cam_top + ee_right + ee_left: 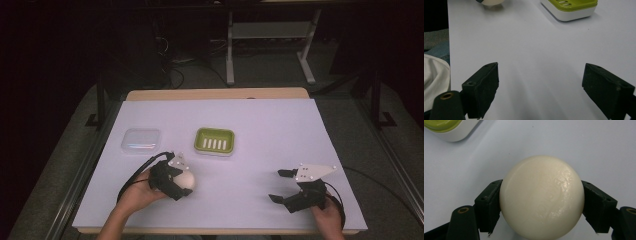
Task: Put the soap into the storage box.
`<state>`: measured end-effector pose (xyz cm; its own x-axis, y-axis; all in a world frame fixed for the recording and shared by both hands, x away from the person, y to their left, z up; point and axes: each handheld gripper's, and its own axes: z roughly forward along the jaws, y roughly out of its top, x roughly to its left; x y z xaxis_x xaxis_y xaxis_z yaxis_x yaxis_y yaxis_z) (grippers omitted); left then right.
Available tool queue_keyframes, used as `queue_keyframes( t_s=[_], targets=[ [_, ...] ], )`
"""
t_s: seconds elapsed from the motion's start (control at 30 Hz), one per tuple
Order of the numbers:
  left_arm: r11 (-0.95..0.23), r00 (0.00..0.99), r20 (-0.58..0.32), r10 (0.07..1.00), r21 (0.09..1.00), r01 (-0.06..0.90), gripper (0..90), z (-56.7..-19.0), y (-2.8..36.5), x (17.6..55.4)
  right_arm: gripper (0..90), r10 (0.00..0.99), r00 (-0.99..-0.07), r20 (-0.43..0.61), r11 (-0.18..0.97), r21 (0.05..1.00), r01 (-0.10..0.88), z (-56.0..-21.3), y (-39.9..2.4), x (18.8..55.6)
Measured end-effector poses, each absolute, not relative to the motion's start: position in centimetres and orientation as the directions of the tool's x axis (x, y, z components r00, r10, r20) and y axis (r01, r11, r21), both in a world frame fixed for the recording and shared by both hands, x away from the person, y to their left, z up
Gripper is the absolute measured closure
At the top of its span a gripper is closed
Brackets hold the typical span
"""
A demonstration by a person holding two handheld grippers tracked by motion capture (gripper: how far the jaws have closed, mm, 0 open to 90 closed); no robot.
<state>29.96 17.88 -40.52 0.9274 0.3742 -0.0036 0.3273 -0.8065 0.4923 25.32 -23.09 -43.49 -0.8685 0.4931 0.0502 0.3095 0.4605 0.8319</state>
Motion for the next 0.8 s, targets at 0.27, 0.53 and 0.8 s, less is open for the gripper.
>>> queue_keyframes(
  t_s=[0.27, 0.53, 0.8],
  targets=[
    [-0.811, 0.929, 0.003, 0.370, 0.489, 0.322, 24.9, -39.8, 17.2, 30.8, 13.1, 0.493, -0.868, 0.056, 0.452, 0.836, 0.311, -43.5, -23.1, 25.3],
    [-0.812, 0.933, -0.005, 0.360, 0.491, 0.316, 24.9, -39.0, 16.4, 31.9, 13.0, 0.487, -0.872, 0.052, 0.452, 0.839, 0.302, -43.3, -23.0, 25.3],
    [-0.804, 0.931, -0.020, 0.364, 0.498, 0.325, 24.9, -38.9, 15.8, 32.8, 13.1, 0.492, -0.869, 0.052, 0.445, 0.843, 0.303, -43.3, -23.1, 25.3]
  ],
)
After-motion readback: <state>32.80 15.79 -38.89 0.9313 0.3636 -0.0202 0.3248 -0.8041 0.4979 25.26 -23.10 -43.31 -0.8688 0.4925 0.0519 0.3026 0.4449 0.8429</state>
